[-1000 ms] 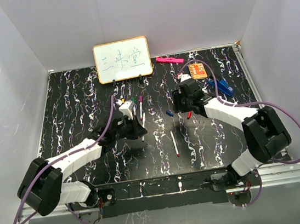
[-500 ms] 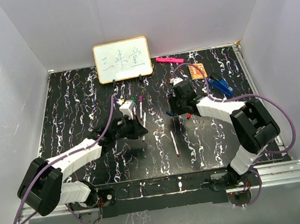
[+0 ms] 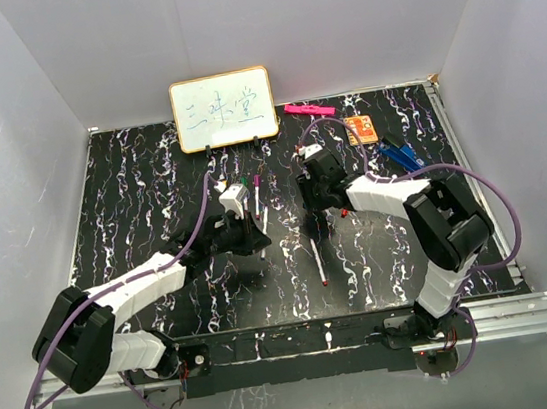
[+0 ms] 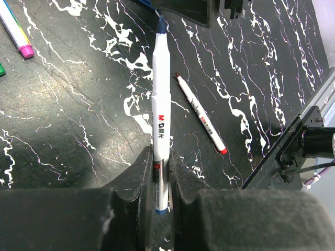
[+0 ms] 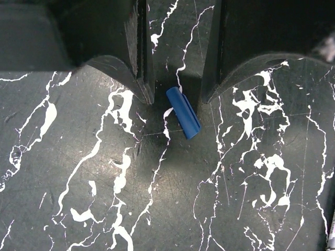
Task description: Insert the pens into the pen caps
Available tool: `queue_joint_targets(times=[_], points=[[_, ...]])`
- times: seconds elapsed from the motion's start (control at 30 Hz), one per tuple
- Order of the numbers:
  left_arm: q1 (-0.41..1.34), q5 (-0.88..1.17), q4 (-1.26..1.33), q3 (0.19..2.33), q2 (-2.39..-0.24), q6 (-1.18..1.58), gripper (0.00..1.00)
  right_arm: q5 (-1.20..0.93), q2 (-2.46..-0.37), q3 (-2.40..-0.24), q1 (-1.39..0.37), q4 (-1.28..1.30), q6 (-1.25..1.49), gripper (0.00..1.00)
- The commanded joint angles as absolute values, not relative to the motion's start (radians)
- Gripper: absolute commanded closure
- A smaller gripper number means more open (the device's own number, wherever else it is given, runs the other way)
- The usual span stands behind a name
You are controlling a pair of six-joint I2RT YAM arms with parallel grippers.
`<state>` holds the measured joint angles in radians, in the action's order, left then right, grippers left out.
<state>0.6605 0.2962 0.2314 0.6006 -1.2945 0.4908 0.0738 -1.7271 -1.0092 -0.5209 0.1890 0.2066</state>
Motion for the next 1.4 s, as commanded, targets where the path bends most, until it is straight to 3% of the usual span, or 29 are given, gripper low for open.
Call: queue_joint_targets(times=[0.0,0.67,0.83,0.93,1.1,1.37], points=[[0.66,0.311,0.241,0.62,-1.294,0.485,1.0,0.088,-1.735,-1.064,-0.52,0.141,0.181,0.61],[0.659,0.282,0.229,0.629,-1.303,0.482,1.0,0.14,-1.826,-1.063,-0.55,0.155,0.182,0.63],[0.66,0.269,0.212,0.637,-1.298,0.47,1.0,0.183,-1.86,-1.061,-0.58,0.183,0.194,0.74],[0.66,0.26,0.205,0.634,-1.29,0.467,1.0,0.188,-1.869,-1.051,-0.594,0.196,0.213,0.75],[0.658,0.252,0.206,0.628,-1.285,0.466,1.0,0.183,-1.865,-1.023,-0.601,0.202,0.258,1.0],[0.659,0.261,0.216,0.626,-1.289,0.467,1.0,0.181,-1.874,-1.037,-0.601,0.221,0.291,1.0]])
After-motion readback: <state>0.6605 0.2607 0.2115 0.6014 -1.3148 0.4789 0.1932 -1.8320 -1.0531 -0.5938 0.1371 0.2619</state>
